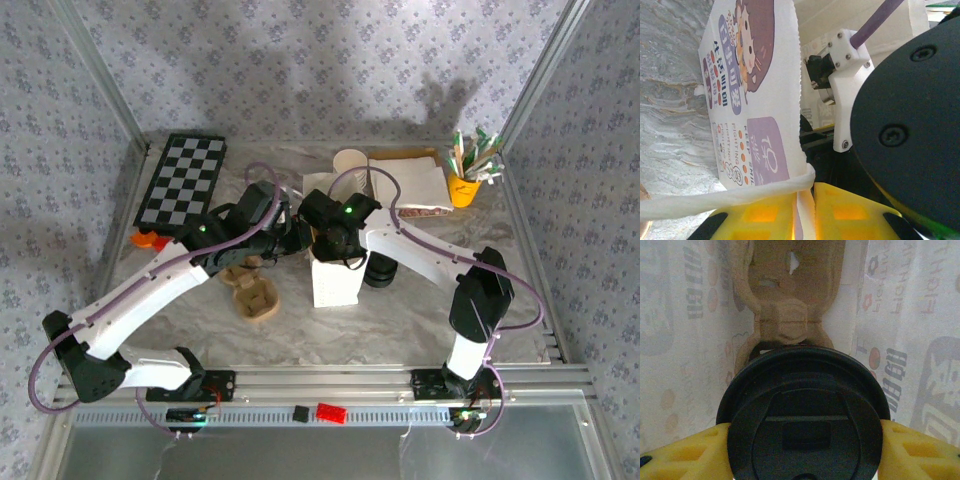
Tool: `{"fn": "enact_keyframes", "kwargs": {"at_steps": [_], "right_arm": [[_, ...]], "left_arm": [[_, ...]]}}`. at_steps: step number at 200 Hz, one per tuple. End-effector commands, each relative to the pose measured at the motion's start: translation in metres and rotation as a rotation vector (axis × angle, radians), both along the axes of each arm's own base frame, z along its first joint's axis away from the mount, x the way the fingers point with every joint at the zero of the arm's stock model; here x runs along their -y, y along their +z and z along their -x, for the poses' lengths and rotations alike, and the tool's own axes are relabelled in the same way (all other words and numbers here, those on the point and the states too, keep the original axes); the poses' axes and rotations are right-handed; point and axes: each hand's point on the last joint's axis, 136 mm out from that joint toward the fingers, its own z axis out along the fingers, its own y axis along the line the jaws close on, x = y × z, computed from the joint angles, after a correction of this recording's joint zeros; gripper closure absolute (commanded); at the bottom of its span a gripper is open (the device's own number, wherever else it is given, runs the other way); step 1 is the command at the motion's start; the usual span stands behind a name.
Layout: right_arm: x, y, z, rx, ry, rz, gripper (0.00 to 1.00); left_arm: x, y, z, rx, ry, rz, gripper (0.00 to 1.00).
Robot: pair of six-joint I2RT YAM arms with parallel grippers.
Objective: Pack the takeout coffee
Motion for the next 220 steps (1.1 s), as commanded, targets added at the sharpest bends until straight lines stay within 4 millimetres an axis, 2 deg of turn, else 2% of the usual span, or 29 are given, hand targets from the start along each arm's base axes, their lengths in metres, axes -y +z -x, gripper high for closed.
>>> {"fn": "enact_keyframes", "kwargs": {"at_steps": [1, 85, 175, 220], "right_arm": [[0.001, -0.03, 0.009, -0.067, -0.004, 0.05, 0.44], [0.006, -0.045, 0.011, -0.092, -0.013, 0.065, 0.43], [0.004, -0.049, 0.011, -0.099, -0.012, 0.064, 0.42], [0.003, -0.045, 0.009, -0.09, -0.01, 0.055, 0.41]], "left_arm": [[0.002, 0.008, 0.0, 0.008, -0.004, 0.045, 0.83], [0.002, 0.006, -0.001, 0.003, 0.001, 0.039, 0.82], [0.001, 0.007, -0.001, 0.007, 0.002, 0.039, 0.8], [0.0, 0.009, -0.002, 0.012, 0.002, 0.039, 0.76]]}}
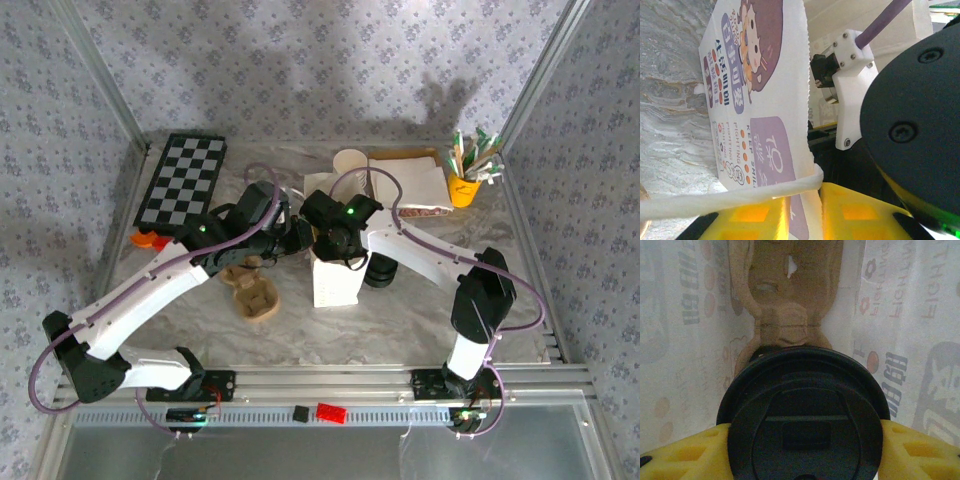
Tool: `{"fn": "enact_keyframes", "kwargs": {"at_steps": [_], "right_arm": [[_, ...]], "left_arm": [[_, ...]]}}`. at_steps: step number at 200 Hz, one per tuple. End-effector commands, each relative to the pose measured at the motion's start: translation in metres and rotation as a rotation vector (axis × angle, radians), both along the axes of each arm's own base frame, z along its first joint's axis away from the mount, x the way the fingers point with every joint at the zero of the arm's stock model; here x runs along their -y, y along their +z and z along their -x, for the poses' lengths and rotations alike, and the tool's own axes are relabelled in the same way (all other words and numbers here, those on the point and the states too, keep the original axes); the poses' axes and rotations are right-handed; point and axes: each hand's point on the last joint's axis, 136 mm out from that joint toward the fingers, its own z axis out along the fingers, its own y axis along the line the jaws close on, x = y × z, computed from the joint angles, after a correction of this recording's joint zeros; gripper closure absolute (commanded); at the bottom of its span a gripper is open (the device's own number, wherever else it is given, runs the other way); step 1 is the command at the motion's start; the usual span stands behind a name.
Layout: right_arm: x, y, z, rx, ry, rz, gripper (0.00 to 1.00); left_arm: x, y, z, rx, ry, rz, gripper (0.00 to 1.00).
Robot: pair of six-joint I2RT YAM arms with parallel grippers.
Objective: Pack the takeout coffee
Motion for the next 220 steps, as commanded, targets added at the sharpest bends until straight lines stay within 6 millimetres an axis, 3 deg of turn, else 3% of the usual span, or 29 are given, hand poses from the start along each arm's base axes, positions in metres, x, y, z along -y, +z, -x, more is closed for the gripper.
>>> {"fn": "enact_keyframes", "kwargs": {"at_steps": [1, 164, 220], "right_arm": [[0.001, -0.041, 0.012, -0.099, -0.003, 0.061, 0.41], [0.004, -0.029, 0.008, -0.075, -0.004, 0.073, 0.32], [0.003, -0.021, 0.006, -0.057, -0.007, 0.072, 0.28]], "left_arm": [[0.001, 0.011, -0.001, 0.019, -0.005, 0.036, 0.77], [0.002, 0.011, -0.001, 0.017, -0.022, 0.026, 0.76], [-0.003, 0.014, 0.003, 0.02, -0.062, -0.007, 0.7]]}}
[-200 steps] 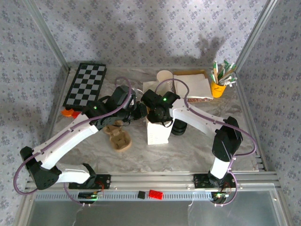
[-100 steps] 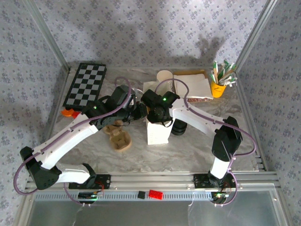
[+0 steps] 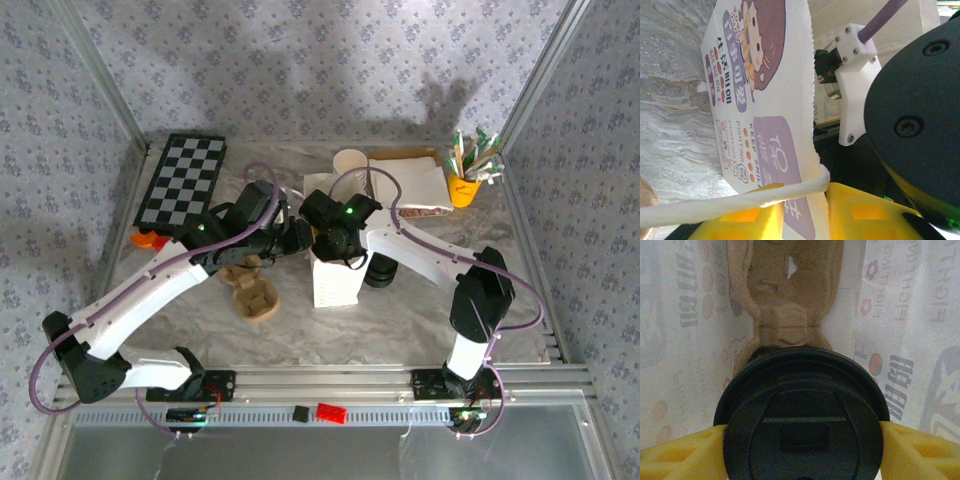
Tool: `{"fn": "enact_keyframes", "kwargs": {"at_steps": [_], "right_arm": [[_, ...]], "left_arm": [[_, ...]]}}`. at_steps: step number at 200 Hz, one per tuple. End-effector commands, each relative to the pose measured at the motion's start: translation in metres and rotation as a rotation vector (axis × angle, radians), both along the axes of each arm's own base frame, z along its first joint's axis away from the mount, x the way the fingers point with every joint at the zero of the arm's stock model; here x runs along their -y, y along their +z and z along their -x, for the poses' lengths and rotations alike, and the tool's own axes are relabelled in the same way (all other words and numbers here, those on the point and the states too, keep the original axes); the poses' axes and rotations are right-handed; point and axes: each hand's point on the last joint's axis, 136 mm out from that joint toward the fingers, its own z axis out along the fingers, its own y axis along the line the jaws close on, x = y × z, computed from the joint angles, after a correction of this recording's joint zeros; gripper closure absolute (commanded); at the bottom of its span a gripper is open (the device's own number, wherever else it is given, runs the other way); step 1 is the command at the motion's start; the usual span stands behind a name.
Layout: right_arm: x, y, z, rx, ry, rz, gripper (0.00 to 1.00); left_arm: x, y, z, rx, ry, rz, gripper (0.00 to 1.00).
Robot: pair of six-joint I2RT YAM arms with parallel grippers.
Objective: Pack the takeout coffee
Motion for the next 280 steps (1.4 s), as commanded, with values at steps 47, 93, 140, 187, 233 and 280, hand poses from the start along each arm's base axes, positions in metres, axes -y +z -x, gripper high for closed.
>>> {"fn": "enact_keyframes", "kwargs": {"at_steps": [47, 93, 140, 187, 233, 280], "right_arm": [[0.003, -0.02, 0.008, -0.057, -0.005, 0.072, 0.24], [0.003, -0.015, 0.007, -0.049, -0.004, 0.074, 0.21], [0.002, -0.01, 0.007, -0.039, -0.006, 0.07, 0.15], [0.001, -0.003, 0.006, -0.033, -0.003, 0.066, 0.12], [0.0, 0.003, 0.007, -0.029, -0.003, 0.062, 0.09], [0.001, 0.005, 0.007, -0.028, -0.005, 0.063, 0.06]], "left_arm": [[0.003, 0.016, 0.003, 0.023, -0.055, 0.01, 0.7], [0.006, 0.014, 0.002, 0.019, -0.059, 0.021, 0.7], [0.009, 0.014, 0.002, 0.015, -0.062, 0.029, 0.72], [0.011, 0.015, 0.002, 0.017, -0.064, 0.032, 0.75], [0.011, 0.013, 0.001, 0.015, -0.06, 0.026, 0.76], [0.011, 0.013, 0.001, 0.014, -0.058, 0.025, 0.76]]}}
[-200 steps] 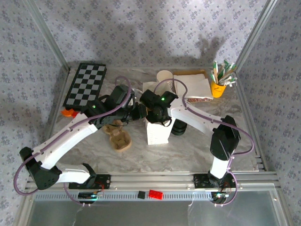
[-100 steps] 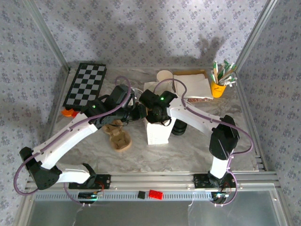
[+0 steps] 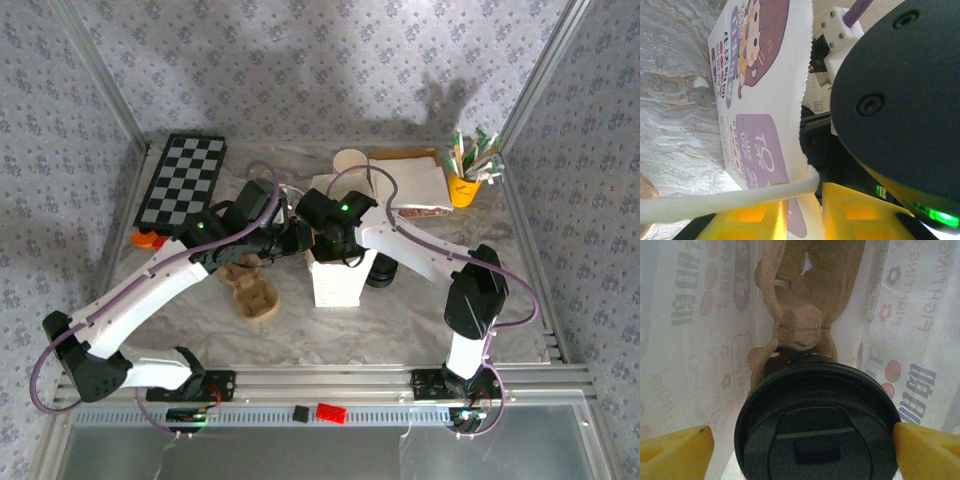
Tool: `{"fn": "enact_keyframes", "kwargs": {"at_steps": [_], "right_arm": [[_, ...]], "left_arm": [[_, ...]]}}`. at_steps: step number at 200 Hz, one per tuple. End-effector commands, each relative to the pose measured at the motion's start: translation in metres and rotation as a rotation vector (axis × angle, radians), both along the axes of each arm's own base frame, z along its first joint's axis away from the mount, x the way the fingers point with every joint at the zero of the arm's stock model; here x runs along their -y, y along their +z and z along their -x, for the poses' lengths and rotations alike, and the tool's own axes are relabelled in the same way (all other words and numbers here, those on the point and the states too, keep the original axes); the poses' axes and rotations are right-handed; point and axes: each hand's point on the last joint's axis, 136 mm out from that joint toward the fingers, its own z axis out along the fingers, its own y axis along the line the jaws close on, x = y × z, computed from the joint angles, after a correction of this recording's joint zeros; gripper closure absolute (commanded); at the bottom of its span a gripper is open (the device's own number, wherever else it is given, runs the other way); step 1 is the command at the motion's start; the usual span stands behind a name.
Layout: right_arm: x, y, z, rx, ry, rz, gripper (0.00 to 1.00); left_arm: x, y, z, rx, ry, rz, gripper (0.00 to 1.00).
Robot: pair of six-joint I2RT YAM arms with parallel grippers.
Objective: Pack the takeout coffee
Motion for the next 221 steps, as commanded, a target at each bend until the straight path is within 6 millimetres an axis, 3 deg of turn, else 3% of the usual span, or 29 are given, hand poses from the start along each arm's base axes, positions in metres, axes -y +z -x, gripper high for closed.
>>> {"fn": "enact_keyframes", "kwargs": {"at_steps": [1, 72, 221], "right_arm": [[0.0013, 0.0022, 0.0049, -0.005, -0.004, 0.034, 0.06], [0.0016, 0.0042, 0.0059, -0.005, -0.003, 0.039, 0.0], [0.0013, 0.0094, 0.0069, -0.004, -0.001, 0.043, 0.0]], "left_arm": [[0.0088, 0.0109, -0.0038, 0.025, -0.017, 0.031, 0.76], [0.0077, 0.0114, -0.0047, 0.026, -0.009, 0.028, 0.76], [0.0088, 0.0152, -0.0064, 0.034, -0.008, 0.031, 0.7]]}}
